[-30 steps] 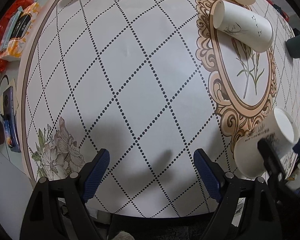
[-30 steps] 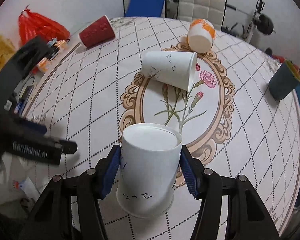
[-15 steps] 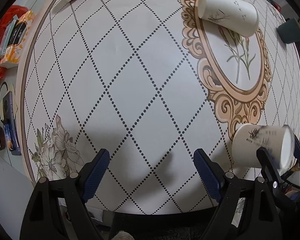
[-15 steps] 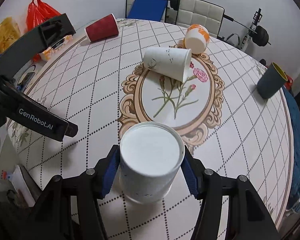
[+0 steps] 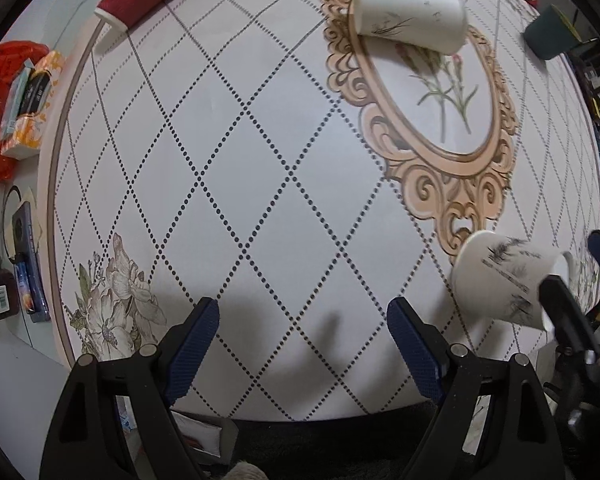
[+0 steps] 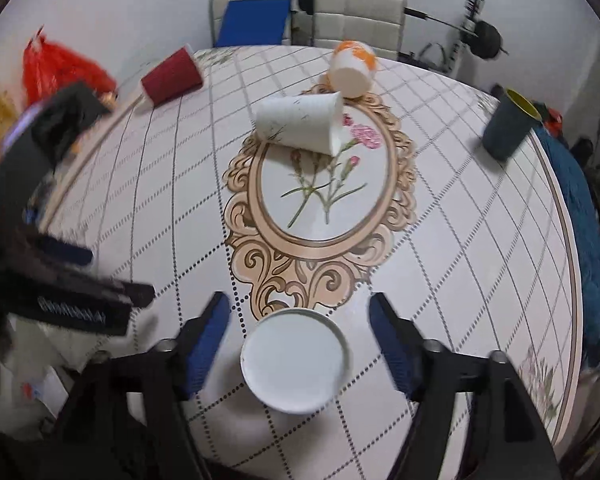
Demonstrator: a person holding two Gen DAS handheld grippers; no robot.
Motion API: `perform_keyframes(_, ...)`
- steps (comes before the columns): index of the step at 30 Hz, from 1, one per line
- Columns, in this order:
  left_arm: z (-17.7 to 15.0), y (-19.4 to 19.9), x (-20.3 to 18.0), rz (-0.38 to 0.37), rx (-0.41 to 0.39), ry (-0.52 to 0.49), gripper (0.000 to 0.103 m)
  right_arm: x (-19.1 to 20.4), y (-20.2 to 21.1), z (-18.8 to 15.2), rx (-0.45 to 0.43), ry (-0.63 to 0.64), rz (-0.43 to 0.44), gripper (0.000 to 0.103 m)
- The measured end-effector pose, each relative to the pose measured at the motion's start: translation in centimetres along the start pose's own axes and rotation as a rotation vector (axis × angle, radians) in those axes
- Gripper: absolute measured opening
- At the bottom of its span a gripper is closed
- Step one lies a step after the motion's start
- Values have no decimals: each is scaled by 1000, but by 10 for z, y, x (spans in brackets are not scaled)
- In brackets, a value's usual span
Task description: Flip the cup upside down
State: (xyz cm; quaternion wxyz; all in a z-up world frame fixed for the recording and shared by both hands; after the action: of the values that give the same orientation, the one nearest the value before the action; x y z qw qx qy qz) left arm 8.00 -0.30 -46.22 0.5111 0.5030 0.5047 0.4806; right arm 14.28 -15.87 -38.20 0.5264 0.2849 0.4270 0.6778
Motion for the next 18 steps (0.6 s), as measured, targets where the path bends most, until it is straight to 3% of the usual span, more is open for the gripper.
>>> perform_keyframes(5,-21,37,-20,-6,-67,-26,86,-24,33,-10,51,-108,-55,93)
perform_keyframes(9,-42,72,-33,6,-145,-34,86,-44,63,-30,106,-187,-121,94)
perform_keyframes(12,-40,95,-27,4,-191,-16,86,-58,82,-47,143,-253,-130,94)
perform_keyframes(18,-64,162,-43,-28,-318,23,86,-70,147,-59,97,-243,-163,94)
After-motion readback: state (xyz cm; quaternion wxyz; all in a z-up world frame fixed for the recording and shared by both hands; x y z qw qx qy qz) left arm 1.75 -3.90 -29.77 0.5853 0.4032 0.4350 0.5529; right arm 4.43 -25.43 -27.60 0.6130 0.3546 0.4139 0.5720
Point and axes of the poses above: each gripper's, at about its wrist camera, not at the fingertips, and y roughly against the way its jaws point, x to its left, z to its top, the point moved 10 cm from there along -y, roughly the way its jaws point, and after that the axes turned 8 degrees about y, right-handed, at the moved point
